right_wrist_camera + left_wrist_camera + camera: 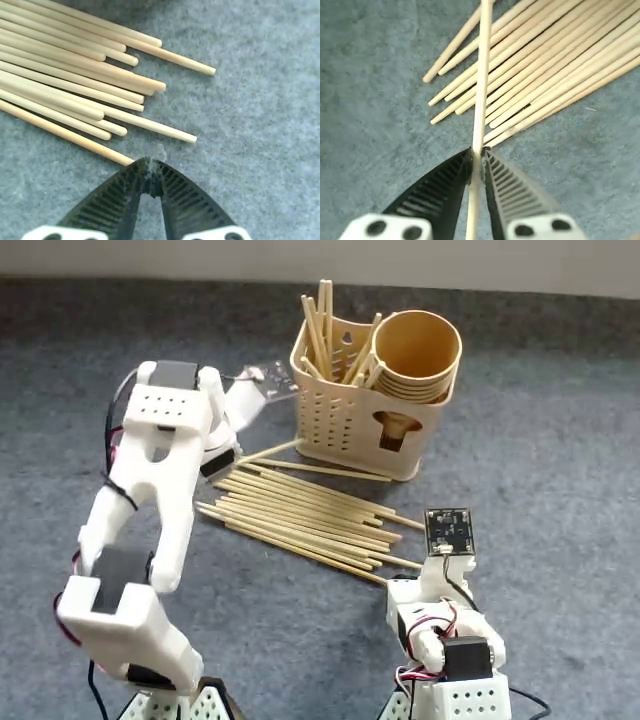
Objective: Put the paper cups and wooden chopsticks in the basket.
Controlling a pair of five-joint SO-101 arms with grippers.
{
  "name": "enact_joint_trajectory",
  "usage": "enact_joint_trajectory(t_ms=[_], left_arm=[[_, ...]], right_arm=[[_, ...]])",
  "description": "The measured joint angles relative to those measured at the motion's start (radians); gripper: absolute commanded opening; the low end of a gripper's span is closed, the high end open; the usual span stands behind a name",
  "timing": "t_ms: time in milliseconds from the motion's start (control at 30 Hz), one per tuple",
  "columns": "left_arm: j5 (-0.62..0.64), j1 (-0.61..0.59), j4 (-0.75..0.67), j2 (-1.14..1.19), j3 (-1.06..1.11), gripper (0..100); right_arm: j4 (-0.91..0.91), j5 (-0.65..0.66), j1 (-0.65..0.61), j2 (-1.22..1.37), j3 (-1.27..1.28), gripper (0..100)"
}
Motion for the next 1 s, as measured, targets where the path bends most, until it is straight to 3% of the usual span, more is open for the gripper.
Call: enact_joint_trajectory(t_ms=[333, 600, 767, 1000], left_arm=[[0.267, 0.044, -0.025, -0.331, 0.0, 3], [0.356, 0.089, -0.032, -0.566, 0.0, 3], [0.491, 0.089, -0.044, -0.641, 0.0, 3], [0.618, 0.118, -0.166, -0.657, 0.0, 3]], right_arm=[[0.0, 0.0, 0.0, 0.0, 0.0, 0.5], [0.0, 0.0, 0.0, 0.0, 0.0, 0.5], [0.0, 0.0, 0.0, 0.0, 0.0, 0.5], [0.0, 0.0, 0.0, 0.0, 0.0, 0.5]])
